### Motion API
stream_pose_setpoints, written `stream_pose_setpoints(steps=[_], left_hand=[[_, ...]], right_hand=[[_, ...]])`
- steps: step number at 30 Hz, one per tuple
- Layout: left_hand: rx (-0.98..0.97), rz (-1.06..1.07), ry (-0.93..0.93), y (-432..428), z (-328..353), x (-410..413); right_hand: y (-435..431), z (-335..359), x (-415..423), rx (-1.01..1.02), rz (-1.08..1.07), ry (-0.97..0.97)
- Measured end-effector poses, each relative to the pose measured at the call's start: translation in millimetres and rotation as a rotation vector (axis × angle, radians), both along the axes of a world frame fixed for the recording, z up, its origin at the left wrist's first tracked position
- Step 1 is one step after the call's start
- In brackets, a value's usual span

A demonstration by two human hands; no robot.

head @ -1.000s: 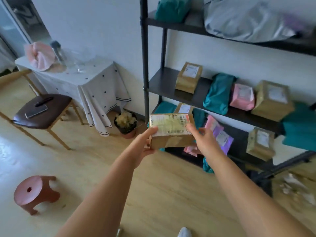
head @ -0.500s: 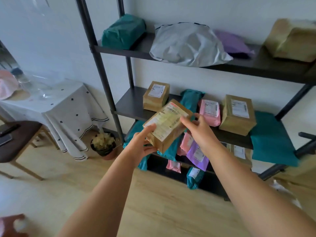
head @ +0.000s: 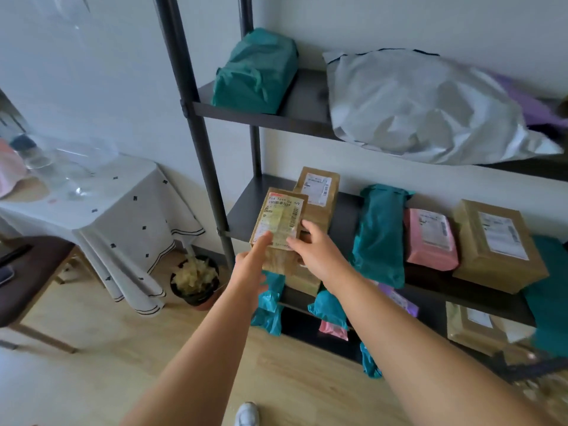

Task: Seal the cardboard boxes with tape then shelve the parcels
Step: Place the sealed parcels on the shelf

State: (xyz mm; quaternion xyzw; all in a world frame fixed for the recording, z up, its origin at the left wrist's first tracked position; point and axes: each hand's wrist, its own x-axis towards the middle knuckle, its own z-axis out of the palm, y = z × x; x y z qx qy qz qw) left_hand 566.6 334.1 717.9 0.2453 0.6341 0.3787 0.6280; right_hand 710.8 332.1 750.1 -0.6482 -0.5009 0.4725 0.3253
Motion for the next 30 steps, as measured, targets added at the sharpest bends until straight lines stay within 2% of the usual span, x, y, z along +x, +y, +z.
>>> stream_pose_setpoints(steps=[4, 11, 16, 20, 26, 30], left_hand=[[-0.052, -0.039, 0.158, 61.3, -12.4, -41.3], [-0.115, -0.137, 0.216, 138.7, -38.9, -59.5], [-0.035, -0.158, 0.184, 176.7, -42.8, -53.8], [0.033, -0.175, 0.238, 202.5, -35.6, -46.6], [-0.064, -0.231, 0.076, 231.4, -24.0, -33.6], [-0.110, -0.236, 0.057, 236.8, -24.9, -30.1]], right_hand=[[60.8, -14.8, -40.2, -0.044, -0.009, -0.010], [117.7, -39.2, -71.8, -0.145, -0.130, -0.080], [155.1, -46.8, -74.1, -0.134, -0.186, -0.097], [179.4, -46.6, -76.7, -0.086, -0.222, -0.141], [204.4, -42.0, -67.8, -0.064, -0.187, -0.199], [200.6, -34.3, -62.5, -0.051, -0.152, -0.222]])
